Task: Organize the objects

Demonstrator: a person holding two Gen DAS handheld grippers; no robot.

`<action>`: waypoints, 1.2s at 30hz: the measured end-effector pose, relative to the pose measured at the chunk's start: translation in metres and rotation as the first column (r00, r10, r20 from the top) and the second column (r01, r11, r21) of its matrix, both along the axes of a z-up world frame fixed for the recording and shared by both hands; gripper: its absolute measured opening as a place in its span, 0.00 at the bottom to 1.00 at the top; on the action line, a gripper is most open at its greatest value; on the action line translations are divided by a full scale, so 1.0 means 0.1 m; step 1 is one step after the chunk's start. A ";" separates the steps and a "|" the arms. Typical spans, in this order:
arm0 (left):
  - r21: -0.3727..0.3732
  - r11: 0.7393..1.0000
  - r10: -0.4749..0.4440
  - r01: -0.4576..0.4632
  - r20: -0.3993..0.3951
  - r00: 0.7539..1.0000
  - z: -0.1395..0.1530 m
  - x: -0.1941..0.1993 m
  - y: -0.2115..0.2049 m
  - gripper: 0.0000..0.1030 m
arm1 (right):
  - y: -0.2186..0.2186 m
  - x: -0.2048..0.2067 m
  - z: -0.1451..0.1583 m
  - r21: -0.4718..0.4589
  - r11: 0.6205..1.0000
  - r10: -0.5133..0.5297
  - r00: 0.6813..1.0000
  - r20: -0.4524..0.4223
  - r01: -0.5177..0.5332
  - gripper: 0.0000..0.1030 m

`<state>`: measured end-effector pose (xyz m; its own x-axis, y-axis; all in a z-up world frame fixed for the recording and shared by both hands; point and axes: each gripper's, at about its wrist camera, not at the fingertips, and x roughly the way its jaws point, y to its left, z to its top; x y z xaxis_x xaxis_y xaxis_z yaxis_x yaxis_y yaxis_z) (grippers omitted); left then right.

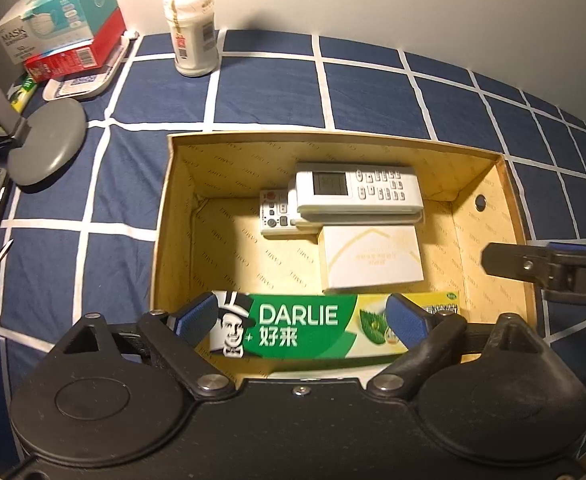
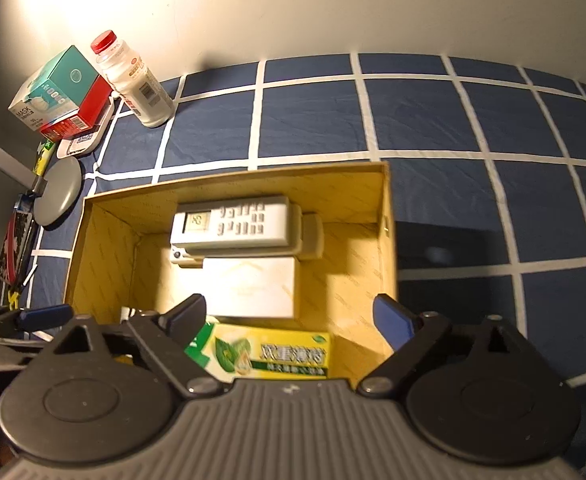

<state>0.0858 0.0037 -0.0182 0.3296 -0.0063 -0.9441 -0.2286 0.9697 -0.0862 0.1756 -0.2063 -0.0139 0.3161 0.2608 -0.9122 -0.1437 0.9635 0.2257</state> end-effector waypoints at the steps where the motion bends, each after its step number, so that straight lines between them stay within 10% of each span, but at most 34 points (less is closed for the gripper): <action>1: -0.002 1.000 -0.001 0.001 0.003 1.000 0.02 -0.03 0.00 0.90 | -0.02 -0.04 0.01 -0.003 1.000 0.002 1.000 0.002 -0.002 0.89; 36: 0.065 0.998 0.021 -0.020 -0.005 1.000 0.08 -0.50 0.03 1.00 | -0.19 -0.58 -0.07 -0.043 0.999 -0.002 1.000 -0.031 0.000 1.00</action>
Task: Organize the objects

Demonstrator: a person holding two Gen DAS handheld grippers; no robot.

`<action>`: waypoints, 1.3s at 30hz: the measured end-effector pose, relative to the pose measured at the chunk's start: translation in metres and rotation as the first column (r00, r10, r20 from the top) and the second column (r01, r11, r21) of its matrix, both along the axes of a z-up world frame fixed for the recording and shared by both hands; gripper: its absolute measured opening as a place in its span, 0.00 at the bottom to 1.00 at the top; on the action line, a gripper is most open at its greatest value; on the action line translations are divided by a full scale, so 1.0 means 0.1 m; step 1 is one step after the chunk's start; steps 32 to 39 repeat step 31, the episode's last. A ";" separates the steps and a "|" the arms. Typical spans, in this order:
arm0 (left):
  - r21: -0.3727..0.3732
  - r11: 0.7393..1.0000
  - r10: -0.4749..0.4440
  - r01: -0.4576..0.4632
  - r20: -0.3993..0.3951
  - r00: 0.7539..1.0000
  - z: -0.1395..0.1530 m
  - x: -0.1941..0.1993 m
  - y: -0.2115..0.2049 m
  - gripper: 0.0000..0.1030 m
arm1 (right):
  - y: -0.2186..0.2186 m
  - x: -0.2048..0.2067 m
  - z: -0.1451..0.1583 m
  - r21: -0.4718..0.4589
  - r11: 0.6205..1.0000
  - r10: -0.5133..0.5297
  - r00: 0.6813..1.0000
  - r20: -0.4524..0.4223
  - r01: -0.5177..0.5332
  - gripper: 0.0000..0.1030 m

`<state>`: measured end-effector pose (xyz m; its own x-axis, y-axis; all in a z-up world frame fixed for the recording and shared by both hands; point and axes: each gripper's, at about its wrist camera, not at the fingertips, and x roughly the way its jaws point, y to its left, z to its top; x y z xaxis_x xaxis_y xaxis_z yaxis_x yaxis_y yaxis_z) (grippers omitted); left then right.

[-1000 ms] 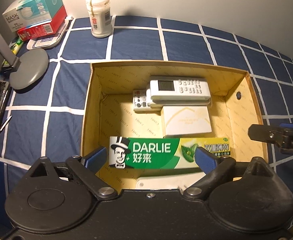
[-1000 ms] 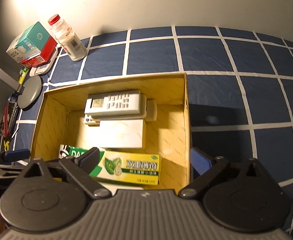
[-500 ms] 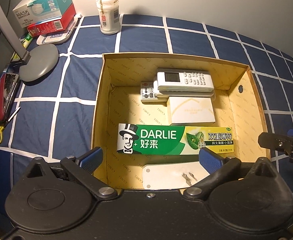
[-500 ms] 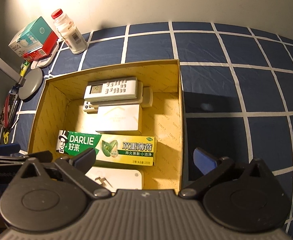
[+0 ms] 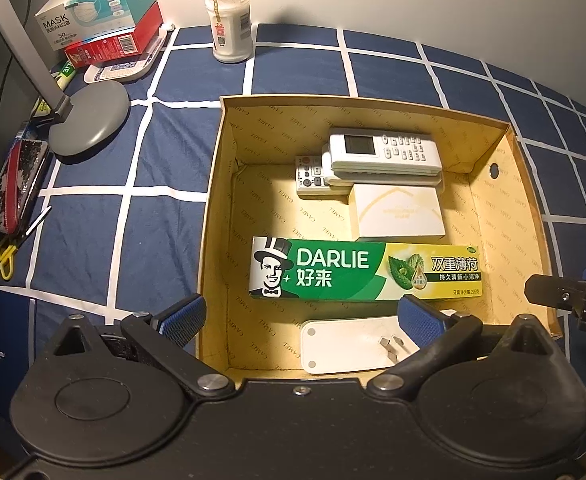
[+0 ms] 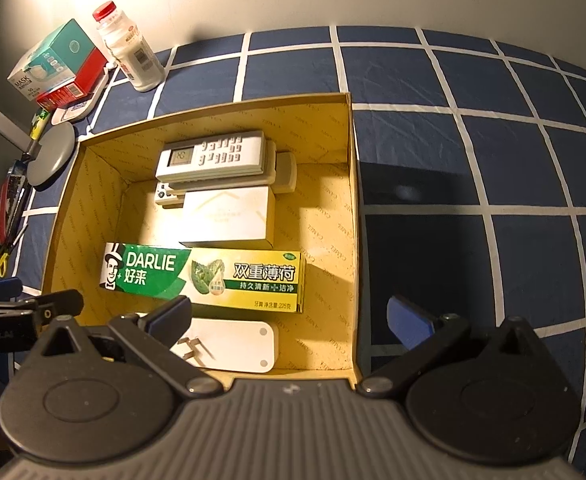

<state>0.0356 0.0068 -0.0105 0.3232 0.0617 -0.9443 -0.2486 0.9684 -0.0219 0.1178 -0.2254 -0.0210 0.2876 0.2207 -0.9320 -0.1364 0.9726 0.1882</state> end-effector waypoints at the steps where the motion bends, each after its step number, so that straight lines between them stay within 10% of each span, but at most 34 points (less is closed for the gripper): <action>1: 0.000 1.000 0.000 0.000 0.000 1.000 0.00 -0.01 0.00 1.00 | 0.00 0.00 0.00 -0.002 1.000 0.002 1.000 0.000 -0.002 1.00; 39: 0.007 1.000 0.013 -0.013 -0.015 1.000 -0.05 -0.03 0.05 1.00 | 0.06 0.00 -0.06 -0.011 1.000 0.005 1.000 -0.014 -0.006 1.00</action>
